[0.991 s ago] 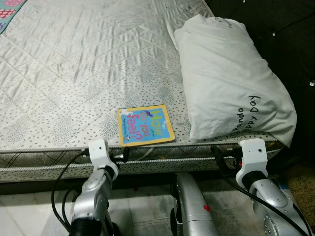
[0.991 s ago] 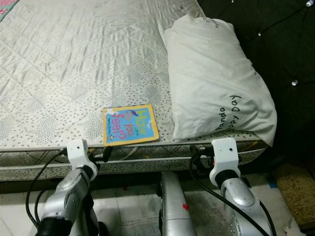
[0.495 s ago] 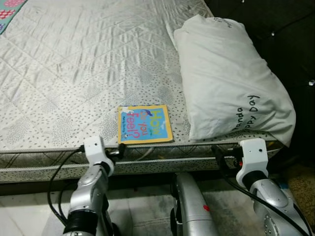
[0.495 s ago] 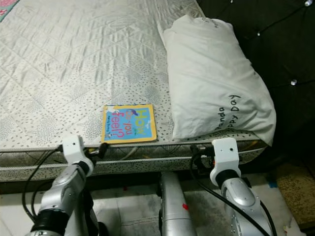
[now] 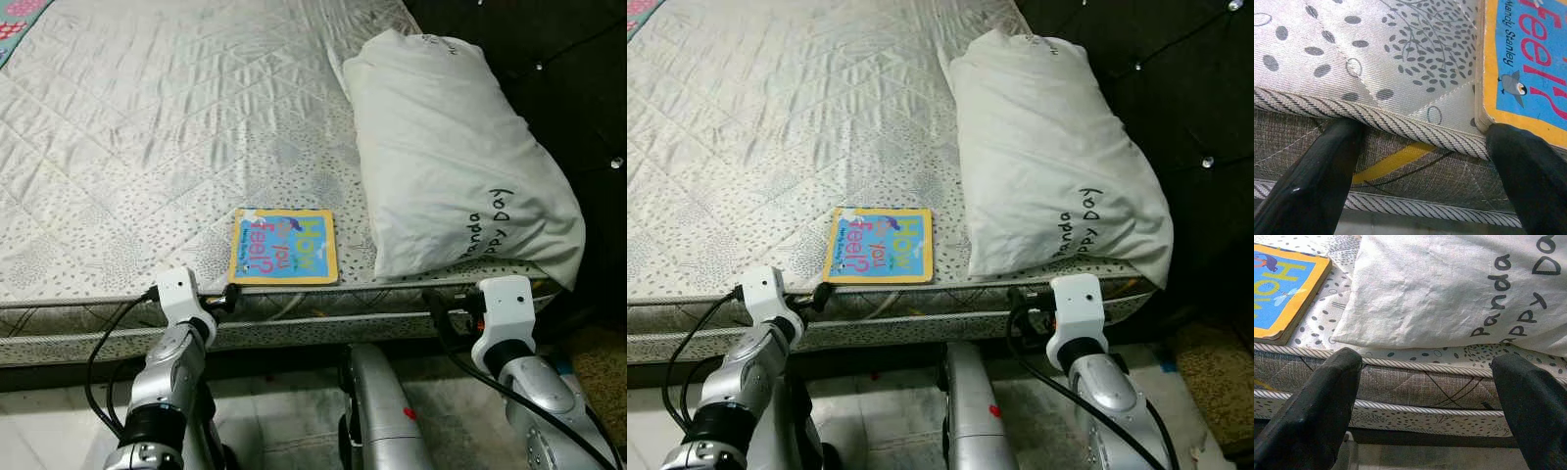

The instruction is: Clean up the room

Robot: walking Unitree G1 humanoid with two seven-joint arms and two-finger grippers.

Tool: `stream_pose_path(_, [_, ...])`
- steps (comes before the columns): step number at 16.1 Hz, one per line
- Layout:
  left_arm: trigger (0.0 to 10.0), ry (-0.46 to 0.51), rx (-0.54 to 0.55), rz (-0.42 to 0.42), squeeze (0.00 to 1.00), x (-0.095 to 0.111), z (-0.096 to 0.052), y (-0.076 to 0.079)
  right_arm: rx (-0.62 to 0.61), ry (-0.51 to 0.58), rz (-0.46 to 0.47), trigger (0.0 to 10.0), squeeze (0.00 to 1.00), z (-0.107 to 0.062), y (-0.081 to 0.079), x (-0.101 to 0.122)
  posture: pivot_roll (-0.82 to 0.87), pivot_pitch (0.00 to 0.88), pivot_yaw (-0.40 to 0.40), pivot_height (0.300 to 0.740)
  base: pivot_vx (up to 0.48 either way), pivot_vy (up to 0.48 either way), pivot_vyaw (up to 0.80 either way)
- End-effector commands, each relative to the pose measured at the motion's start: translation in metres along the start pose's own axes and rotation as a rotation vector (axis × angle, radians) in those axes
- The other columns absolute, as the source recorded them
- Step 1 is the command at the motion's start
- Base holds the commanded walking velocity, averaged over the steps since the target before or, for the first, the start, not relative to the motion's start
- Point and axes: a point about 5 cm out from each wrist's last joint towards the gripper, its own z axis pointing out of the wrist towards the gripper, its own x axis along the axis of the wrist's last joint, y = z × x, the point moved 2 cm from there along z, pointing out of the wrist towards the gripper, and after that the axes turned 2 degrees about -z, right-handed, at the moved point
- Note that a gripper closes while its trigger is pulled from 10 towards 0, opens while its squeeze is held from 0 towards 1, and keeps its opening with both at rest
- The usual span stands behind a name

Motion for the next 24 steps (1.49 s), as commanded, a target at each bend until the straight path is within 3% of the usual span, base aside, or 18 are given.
stream_pose_path(1, [10.0,0.034,0.038,-0.002,0.00,0.009,0.001,-0.011,-0.018,-0.004,-0.003,10.0,0.00,0.000,0.005,-0.002,-0.30,0.162,-0.031,0.532,0.000,0.000,0.00])
stream_pose_path(4, [10.0,0.038,0.013,-0.002,0.00,0.008,-0.002,-0.003,-0.018,0.004,0.000,10.0,0.00,0.004,0.004,-0.001,-0.28,0.140,-0.024,0.532,0.000,0.000,0.00])
stream_pose_path(9, [10.0,0.079,-0.036,0.003,0.00,0.007,-0.036,0.007,-0.024,0.039,0.021,10.0,0.00,0.020,-0.002,0.004,-0.22,0.095,0.000,0.532,0.000,0.000,0.00])
stream_pose_path(10, [10.0,0.124,-0.051,0.019,0.00,0.015,-0.052,0.010,-0.027,0.049,0.028,10.0,0.00,0.025,-0.005,0.005,-0.20,0.080,0.003,0.532,0.000,0.000,0.00])
stream_pose_path(12, [10.0,0.204,-0.078,0.051,0.00,0.029,-0.065,0.015,-0.043,0.064,0.028,10.0,0.00,0.031,-0.008,0.008,-0.17,0.057,0.007,0.532,0.000,0.000,0.00])
stream_pose_path(14, [10.0,0.315,-0.163,0.143,0.00,0.044,-0.084,0.023,-0.076,0.071,0.063,10.0,0.00,0.044,-0.010,0.014,-0.13,0.013,0.006,0.532,0.000,0.000,0.00])
stream_pose_path(15, [10.0,0.326,-0.179,0.179,0.00,0.044,-0.091,0.023,-0.077,0.089,0.076,10.0,0.00,0.048,-0.012,0.019,-0.12,0.000,0.006,0.532,0.000,0.000,0.00])
stream_pose_path(18, [10.0,0.329,-0.182,0.220,0.00,0.044,-0.093,0.021,-0.066,0.152,0.118,10.0,0.00,0.059,-0.017,0.031,-0.11,0.000,0.011,0.536,0.000,0.000,0.00])
stream_pose_path(24, [10.0,0.379,-0.182,0.201,0.00,0.053,-0.078,0.031,-0.067,0.228,0.129,10.0,0.00,0.082,-0.013,0.054,-0.12,0.000,0.012,0.609,0.000,0.000,0.00])
